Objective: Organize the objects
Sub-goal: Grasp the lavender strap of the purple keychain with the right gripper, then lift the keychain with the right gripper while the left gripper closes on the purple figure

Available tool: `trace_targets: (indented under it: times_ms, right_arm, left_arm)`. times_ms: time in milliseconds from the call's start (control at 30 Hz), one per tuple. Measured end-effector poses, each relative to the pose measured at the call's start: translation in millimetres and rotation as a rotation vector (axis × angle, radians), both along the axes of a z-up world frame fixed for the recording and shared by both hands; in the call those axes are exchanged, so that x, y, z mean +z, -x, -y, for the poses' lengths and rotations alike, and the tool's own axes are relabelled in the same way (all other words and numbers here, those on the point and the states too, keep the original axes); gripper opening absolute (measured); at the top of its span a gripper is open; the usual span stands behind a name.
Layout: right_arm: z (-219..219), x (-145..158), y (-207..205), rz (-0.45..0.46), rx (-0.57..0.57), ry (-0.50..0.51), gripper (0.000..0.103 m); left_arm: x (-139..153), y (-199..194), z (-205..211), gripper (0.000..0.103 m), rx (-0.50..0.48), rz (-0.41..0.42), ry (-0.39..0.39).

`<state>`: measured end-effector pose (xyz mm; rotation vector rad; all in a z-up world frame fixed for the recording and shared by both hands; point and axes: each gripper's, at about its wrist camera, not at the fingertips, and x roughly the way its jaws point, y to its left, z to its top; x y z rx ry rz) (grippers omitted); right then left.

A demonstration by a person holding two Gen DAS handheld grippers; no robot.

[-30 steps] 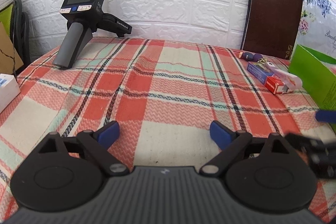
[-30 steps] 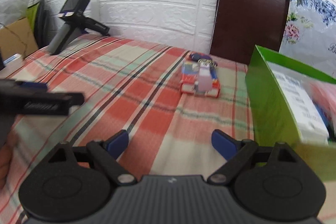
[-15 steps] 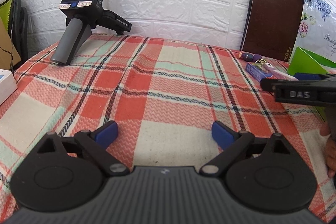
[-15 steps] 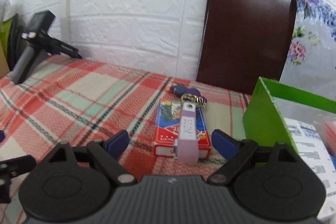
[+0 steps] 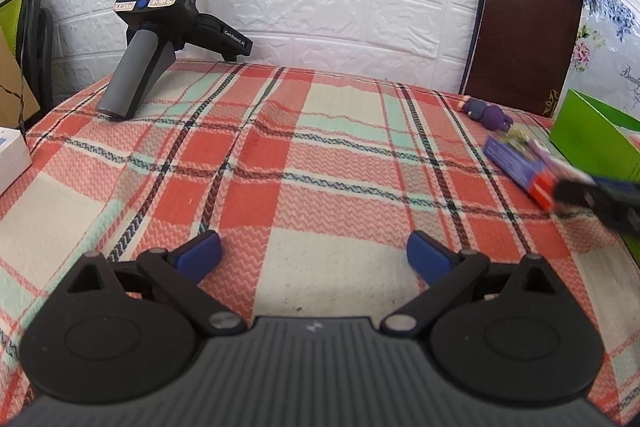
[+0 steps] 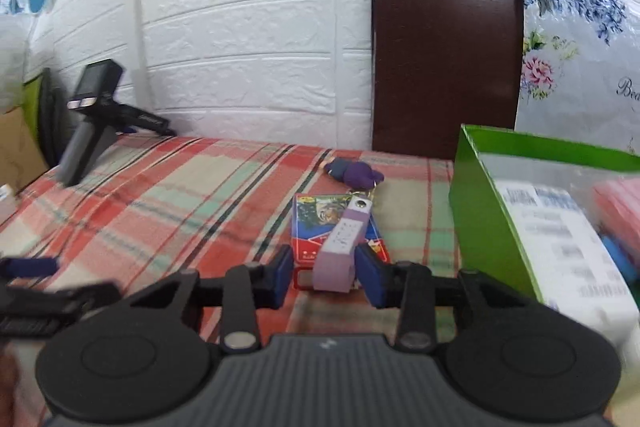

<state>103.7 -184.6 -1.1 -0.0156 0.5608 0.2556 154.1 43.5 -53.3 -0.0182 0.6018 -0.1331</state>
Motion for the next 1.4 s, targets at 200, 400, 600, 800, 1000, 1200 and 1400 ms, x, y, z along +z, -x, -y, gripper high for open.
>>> trace_targets:
  times_ms: [200, 400, 600, 800, 1000, 1200, 1400]
  right_arm:
    - [12, -7, 97, -0.050, 0.133, 0.056, 0.011]
    - [22, -1, 151, -0.124, 0.206, 0.053, 0.009]
    - [37, 9, 168, -0.103, 0.143, 0.035, 0.058]
    - [53, 18, 155, -0.015, 0.045, -0.003, 0.081]
    - [38, 5, 135, 0.008, 0.098, 0.074, 0.081]
    - [33, -15, 97, -0.045, 0.136, 0.112, 0.068]
    - [45, -11, 87, -0.041, 0.162, 0.021, 0.007]
  left_arm:
    - [0, 1, 0, 0.101, 0.005, -0.001, -0.004]
    - [0, 0, 1, 0.103, 0.019, -0.008, -0.014]
    - [8, 11, -3, 0.102, 0.057, -0.066, 0.004]
    - [40, 57, 20, 0.096, -0.146, -0.140, 0.254]
    - [51, 66, 103, 0.097, -0.359, -0.202, 0.196]
    - [23, 34, 147, 0.081, -0.261, -0.243, 0.063]
    - [34, 31, 145, 0.009, -0.344, -0.291, 0.132]
